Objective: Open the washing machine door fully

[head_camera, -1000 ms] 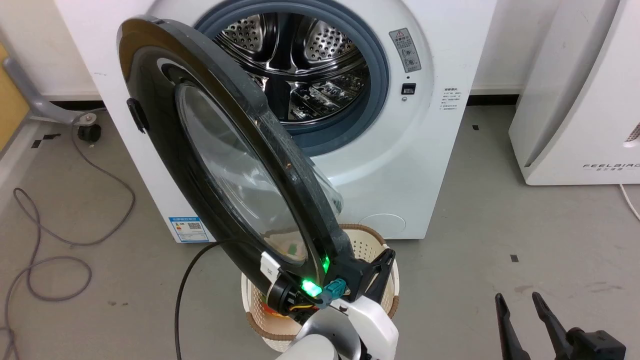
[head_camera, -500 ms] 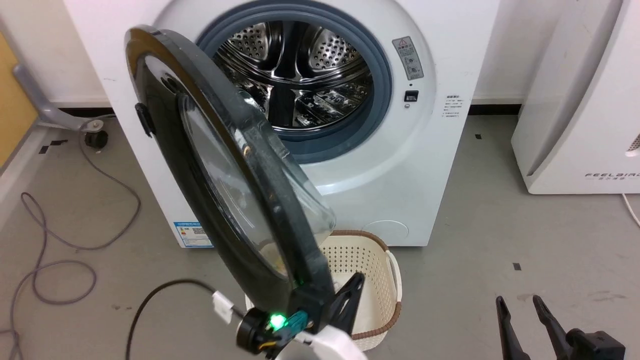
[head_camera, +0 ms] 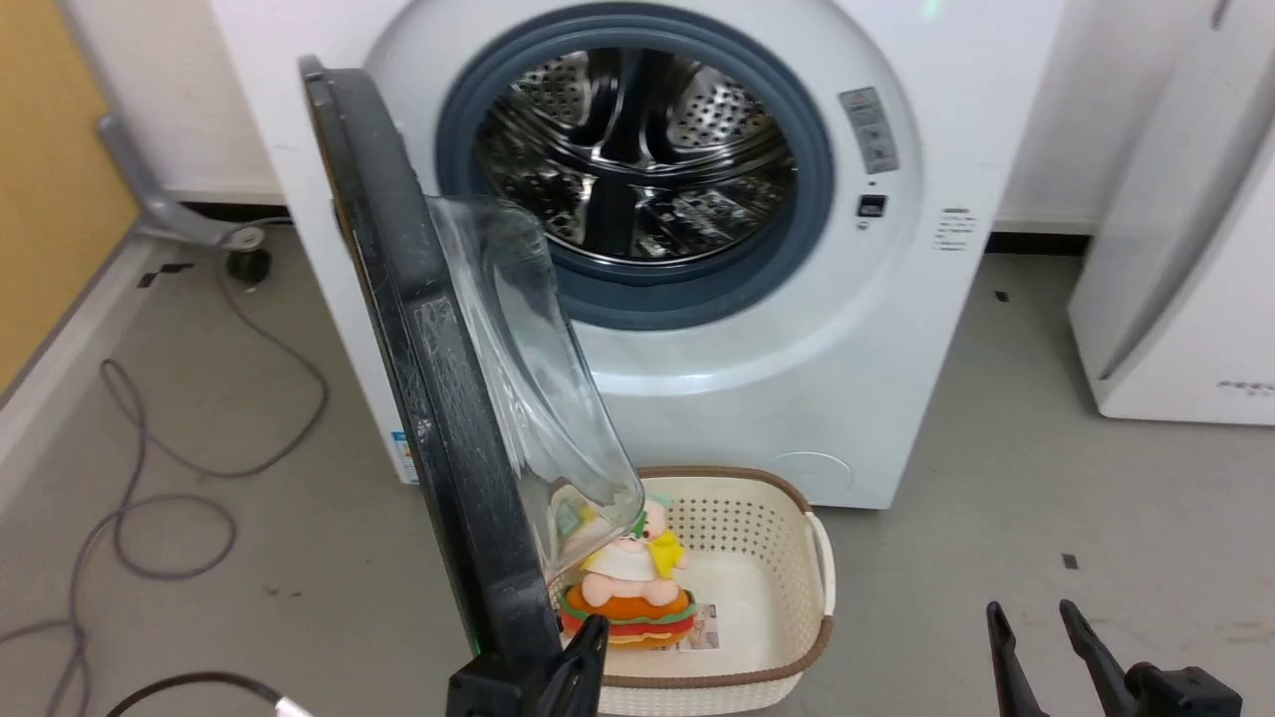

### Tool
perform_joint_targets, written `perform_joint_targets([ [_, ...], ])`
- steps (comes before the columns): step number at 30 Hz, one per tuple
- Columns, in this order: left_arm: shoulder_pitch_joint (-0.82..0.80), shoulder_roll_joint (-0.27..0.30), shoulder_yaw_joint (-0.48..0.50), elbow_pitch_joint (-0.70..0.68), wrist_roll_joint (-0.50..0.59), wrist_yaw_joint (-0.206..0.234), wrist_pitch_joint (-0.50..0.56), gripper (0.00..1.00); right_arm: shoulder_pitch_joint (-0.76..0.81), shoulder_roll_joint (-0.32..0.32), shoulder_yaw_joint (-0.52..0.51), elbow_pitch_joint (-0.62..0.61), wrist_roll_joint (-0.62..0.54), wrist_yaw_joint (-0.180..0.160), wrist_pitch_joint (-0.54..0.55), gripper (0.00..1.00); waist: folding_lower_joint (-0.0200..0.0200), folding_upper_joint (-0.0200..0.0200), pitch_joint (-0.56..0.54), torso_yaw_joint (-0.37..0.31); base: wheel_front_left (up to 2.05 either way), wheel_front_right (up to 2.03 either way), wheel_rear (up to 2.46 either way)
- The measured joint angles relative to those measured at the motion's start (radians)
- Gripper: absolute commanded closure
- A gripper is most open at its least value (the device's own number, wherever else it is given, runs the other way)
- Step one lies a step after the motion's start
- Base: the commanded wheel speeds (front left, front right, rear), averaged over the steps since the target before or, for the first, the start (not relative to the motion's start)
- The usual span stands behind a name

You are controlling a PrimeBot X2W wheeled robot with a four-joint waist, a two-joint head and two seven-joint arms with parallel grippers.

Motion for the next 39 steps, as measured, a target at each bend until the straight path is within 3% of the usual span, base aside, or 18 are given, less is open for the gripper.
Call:
perform_joint_targets([
  [7, 0.068, 0.036, 0.01, -0.082, 0.003, 0.055, 0.03, 1.0, 0.002, 0.0, -0.001, 0.005, 0.008, 0.0, 0.001, 0.0, 0.0, 0.0, 0.002, 0.078, 0.0, 0.0, 0.0],
  [13, 0.081, 0.066, 0.037, -0.068, 0.003, 0.08, 0.032, 1.0, 0.001, 0.0, 0.003, 0.007, 0.01, 0.0, -0.001, 0.0, 0.0, 0.0, 0.009, 0.163, 0.0, 0.0, 0.0],
  [19, 0.095, 0.103, 0.106, -0.018, 0.0, 0.108, 0.0, 1.0, -0.003, 0.001, 0.006, 0.012, 0.01, 0.0, -0.001, 0.0, 0.0, 0.0, 0.016, 0.227, 0.0, 0.0, 0.0],
  [25, 0.107, 0.15, 0.221, 0.047, -0.038, 0.133, -0.057, 1.0, -0.003, 0.001, 0.008, 0.017, 0.01, 0.0, 0.0, 0.0, 0.0, 0.0, 0.027, 0.246, 0.0, 0.0, 0.0],
  [29, 0.109, 0.166, 0.315, 0.092, -0.094, 0.127, -0.11, 1.0, -0.003, 0.001, 0.007, 0.019, 0.01, 0.0, 0.01, 0.0, 0.0, 0.0, 0.037, 0.245, 0.0, 0.0, 0.0],
  [39, 0.03, 0.192, 0.455, 0.244, -0.183, 0.016, -0.233, 1.0, -0.008, 0.001, 0.003, 0.004, 0.006, 0.0, 0.029, 0.0, 0.0, 0.0, 0.081, 0.224, 0.0, 0.0, 0.0],
])
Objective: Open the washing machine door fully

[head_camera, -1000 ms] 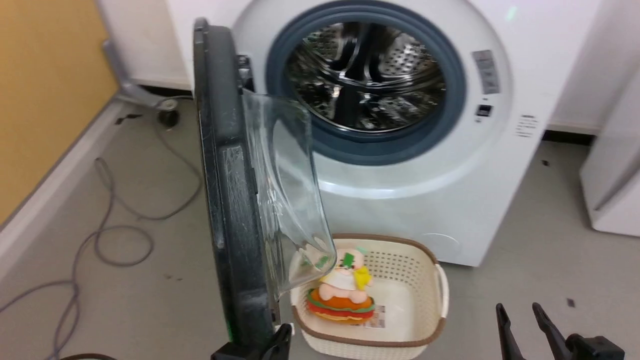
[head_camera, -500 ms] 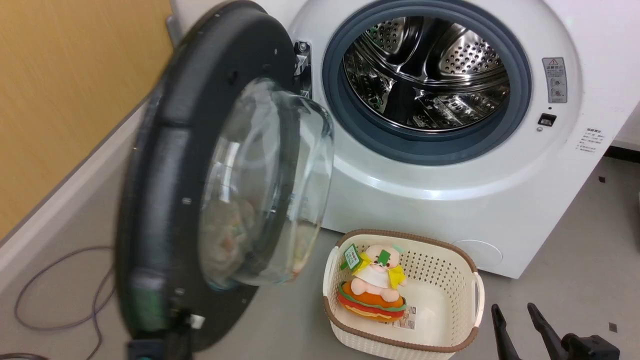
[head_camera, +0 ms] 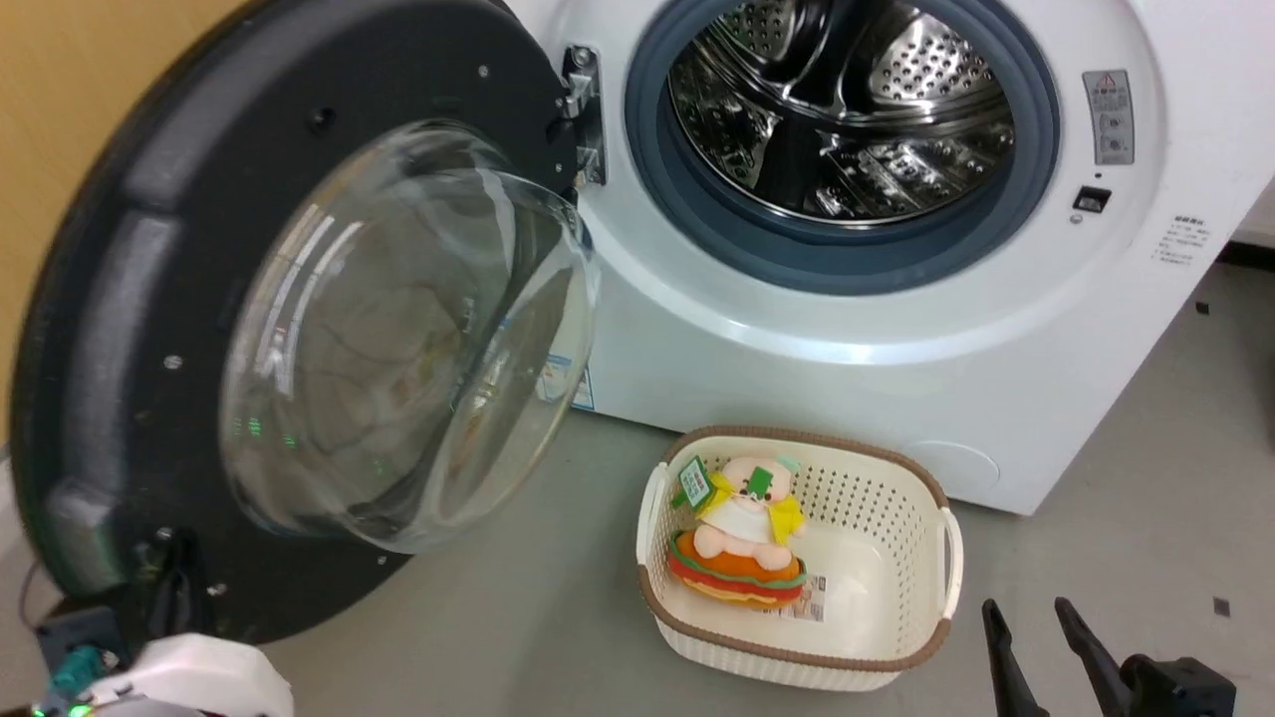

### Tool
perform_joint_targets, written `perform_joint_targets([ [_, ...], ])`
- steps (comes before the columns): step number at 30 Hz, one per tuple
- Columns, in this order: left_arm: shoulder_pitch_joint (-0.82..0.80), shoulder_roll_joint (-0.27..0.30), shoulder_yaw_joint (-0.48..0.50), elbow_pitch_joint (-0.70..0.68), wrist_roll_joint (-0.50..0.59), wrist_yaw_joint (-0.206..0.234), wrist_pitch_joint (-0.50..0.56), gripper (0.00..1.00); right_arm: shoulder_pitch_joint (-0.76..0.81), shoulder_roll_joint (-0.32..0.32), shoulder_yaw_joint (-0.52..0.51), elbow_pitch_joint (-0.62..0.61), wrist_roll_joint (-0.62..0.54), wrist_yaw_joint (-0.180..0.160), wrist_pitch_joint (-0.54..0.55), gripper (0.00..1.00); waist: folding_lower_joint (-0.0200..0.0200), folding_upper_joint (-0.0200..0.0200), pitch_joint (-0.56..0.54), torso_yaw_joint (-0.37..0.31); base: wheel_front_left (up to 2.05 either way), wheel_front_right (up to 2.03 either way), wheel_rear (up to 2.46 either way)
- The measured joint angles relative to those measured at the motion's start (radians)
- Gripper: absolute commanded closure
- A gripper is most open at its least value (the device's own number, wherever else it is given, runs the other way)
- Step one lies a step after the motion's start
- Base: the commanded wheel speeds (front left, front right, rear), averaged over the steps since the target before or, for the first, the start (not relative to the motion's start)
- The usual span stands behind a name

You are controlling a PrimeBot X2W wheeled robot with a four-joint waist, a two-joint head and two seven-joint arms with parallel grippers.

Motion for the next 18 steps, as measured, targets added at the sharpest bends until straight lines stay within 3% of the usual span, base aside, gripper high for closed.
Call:
perform_joint_targets([
  [12, -0.123, 0.022, 0.16, 0.262, -0.035, -0.13, -0.067, 1.0, -0.027, 0.0, 0.004, -0.006, -0.01, 0.0, 0.016, 0.0, 0.0, 0.0, 0.037, -0.041, 0.0, 0.0, 0.0],
  [18, -0.123, -0.015, 0.202, 0.283, 0.024, -0.157, -0.069, 1.0, -0.036, 0.0, 0.004, -0.001, -0.01, 0.0, 0.015, 0.0, 0.0, 0.0, 0.035, -0.064, 0.0, 0.0, 0.0],
])
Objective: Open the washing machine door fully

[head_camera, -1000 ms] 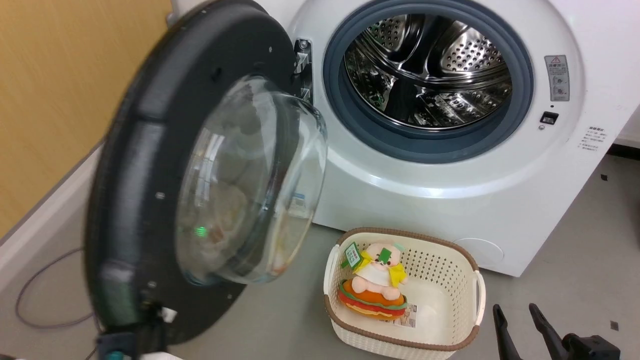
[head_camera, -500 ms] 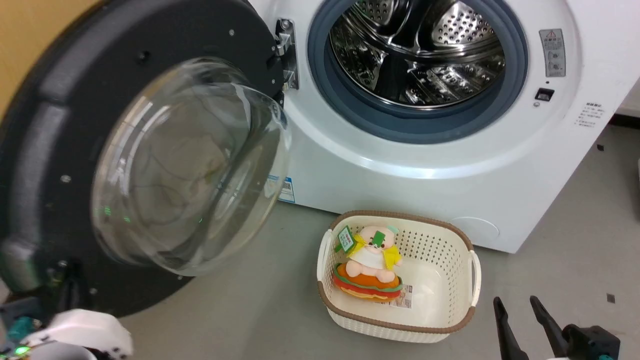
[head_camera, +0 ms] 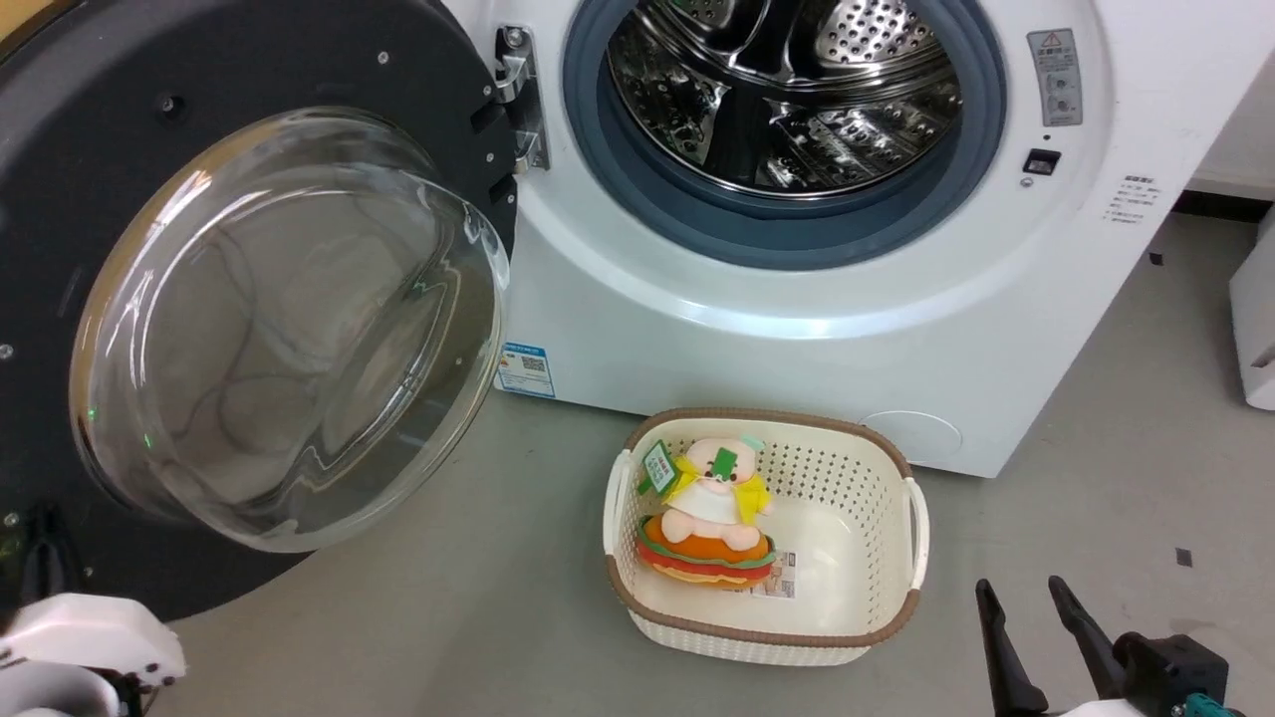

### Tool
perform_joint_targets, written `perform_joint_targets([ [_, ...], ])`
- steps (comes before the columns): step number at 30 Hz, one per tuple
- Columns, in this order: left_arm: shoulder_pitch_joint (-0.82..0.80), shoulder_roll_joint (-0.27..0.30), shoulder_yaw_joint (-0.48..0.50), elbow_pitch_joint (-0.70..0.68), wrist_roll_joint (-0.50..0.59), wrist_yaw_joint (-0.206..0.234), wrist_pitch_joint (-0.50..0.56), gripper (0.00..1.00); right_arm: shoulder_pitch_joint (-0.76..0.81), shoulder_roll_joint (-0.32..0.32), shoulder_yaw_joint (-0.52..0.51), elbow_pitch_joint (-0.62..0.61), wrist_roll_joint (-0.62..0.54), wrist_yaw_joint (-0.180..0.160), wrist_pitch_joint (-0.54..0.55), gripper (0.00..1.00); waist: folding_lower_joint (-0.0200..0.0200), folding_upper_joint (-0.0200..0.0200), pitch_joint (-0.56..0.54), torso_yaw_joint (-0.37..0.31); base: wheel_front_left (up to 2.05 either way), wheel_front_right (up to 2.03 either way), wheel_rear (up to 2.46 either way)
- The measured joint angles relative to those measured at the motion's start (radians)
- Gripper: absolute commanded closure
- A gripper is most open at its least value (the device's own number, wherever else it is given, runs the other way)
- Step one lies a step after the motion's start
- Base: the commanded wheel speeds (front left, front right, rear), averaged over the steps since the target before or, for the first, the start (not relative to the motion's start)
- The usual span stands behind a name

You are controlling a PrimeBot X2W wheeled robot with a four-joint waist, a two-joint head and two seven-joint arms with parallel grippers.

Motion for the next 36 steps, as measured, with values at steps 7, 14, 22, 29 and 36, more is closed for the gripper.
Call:
perform_joint_targets([
  [7, 0.117, -0.113, 0.029, -0.138, 0.085, 0.002, 0.0, 1.0, 0.0, 0.0, 0.004, 0.021, 0.011, 0.0, -0.019, 0.0, 0.0, 0.0, -0.026, -0.019, 0.0, 0.0, 0.0],
  [14, 0.277, -0.207, 0.009, -0.278, 0.138, -0.001, 0.0, 0.49, 0.002, 0.0, 0.015, 0.039, 0.021, 0.0, -0.037, 0.0, 0.0, 0.0, -0.067, -0.041, 0.0, 0.0, 0.0],
  [22, 0.355, -0.253, -0.061, -0.39, 0.201, 0.008, 0.0, 0.0, 0.007, 0.0, 0.024, 0.034, 0.02, 0.0, -0.062, 0.0, -0.0001, 0.0, -0.099, -0.056, 0.0, 0.0, 0.0],
  [29, 0.292, -0.249, -0.173, -0.403, 0.269, -0.046, 0.017, 0.0, 0.01, 0.0, 0.035, 0.029, 0.014, 0.0, -0.071, 0.0, -0.0001, 0.0, -0.116, -0.065, 0.0, 0.0, 0.0],
  [36, 0.179, -0.246, -0.254, -0.327, 0.31, -0.105, 0.036, 0.0, 0.017, 0.0, 0.039, 0.001, -0.04, 0.0, -0.063, 0.0, -0.0001, 0.0, -0.134, -0.11, 0.0, 0.0, 0.0],
])
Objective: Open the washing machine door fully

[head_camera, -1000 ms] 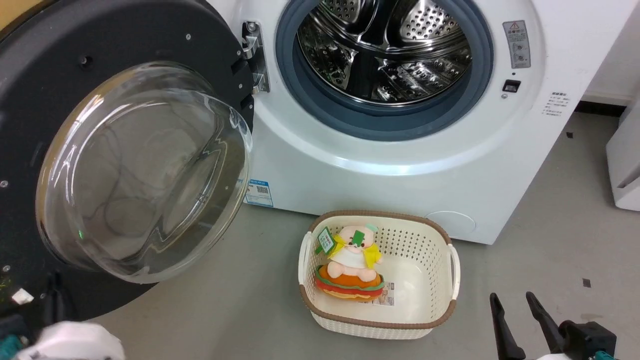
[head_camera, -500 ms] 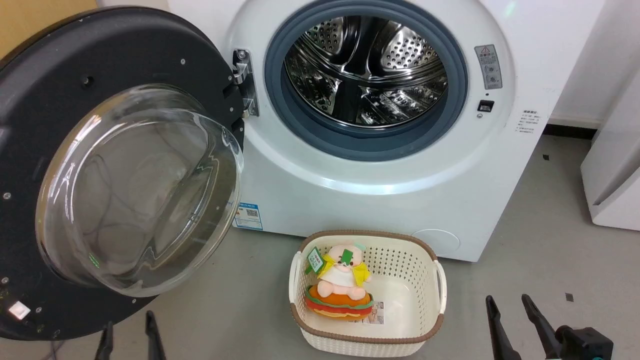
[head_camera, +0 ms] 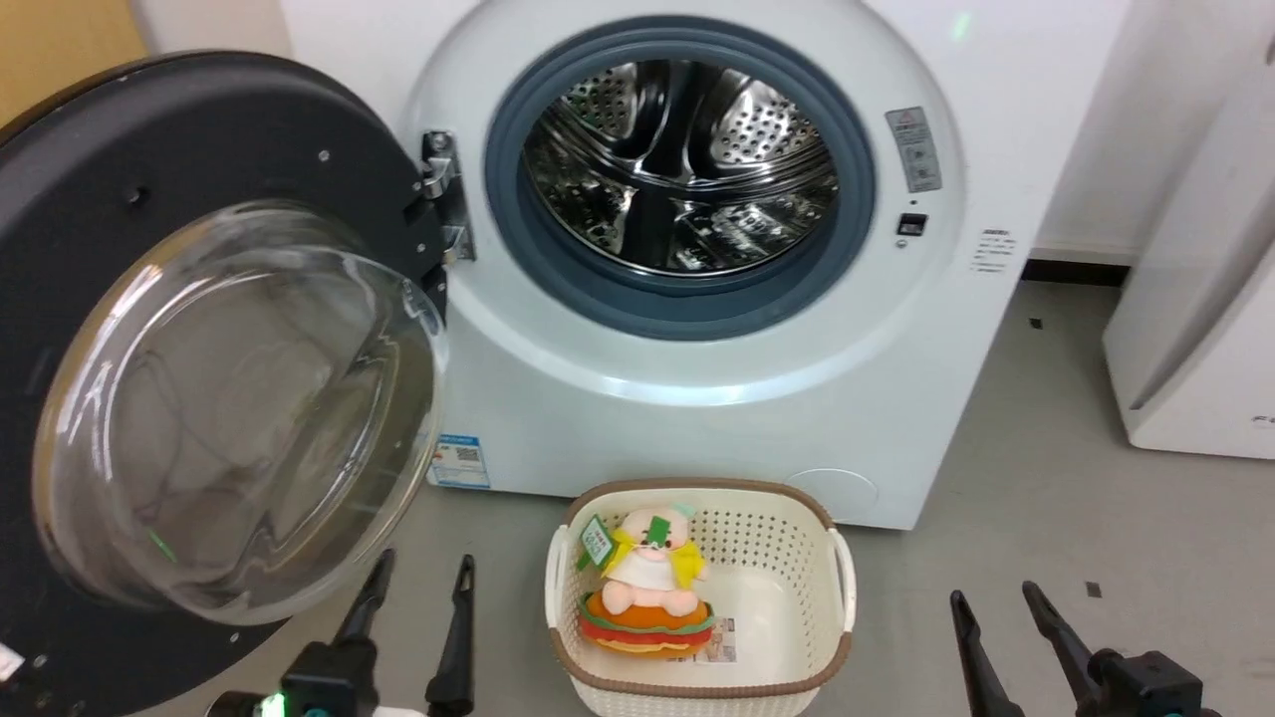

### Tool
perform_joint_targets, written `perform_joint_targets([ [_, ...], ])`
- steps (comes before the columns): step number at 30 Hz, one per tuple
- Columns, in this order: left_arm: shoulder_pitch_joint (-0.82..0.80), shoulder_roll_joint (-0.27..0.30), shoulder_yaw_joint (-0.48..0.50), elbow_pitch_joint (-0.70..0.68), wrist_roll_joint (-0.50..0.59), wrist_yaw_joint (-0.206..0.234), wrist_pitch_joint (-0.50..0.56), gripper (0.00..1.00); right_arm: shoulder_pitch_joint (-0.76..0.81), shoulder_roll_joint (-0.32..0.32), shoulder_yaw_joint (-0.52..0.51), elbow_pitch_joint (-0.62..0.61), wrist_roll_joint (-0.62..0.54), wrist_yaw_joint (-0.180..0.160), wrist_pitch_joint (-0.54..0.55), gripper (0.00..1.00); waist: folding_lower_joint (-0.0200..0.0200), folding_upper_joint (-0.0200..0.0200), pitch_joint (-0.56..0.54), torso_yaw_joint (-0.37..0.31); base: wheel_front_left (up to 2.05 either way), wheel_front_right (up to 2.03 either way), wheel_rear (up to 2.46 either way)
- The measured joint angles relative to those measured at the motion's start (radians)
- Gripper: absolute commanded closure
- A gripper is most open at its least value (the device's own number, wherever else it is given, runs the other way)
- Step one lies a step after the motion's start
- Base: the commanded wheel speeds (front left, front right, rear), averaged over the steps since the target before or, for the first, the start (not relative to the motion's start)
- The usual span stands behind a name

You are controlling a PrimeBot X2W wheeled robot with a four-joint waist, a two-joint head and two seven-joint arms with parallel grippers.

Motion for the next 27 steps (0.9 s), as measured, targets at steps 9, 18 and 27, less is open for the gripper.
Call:
perform_joint_targets([
  [9, -0.034, -0.02, -0.027, 0.091, 0.0, -0.011, 0.003, 0.0, 0.013, 0.0, -0.009, -0.031, -0.026, 0.0, 0.028, 0.0, 0.0, 0.0, -0.011, -0.076, 0.0, 0.0, 0.0],
  [18, -0.036, -0.031, -0.031, 0.136, -0.003, -0.019, -0.011, 1.0, 0.023, 0.0, -0.006, -0.041, -0.021, 0.0, 0.029, 1.0, 0.0, 0.0, -0.005, -0.088, 0.0, 0.0, 0.0],
  [27, -0.034, -0.034, -0.021, 0.134, 0.002, -0.027, 0.0, 1.0, 0.023, 0.0, -0.006, -0.04, -0.022, 0.0, 0.032, 1.0, 0.0, 0.0, -0.002, -0.089, 0.0, 0.0, 0.0],
])
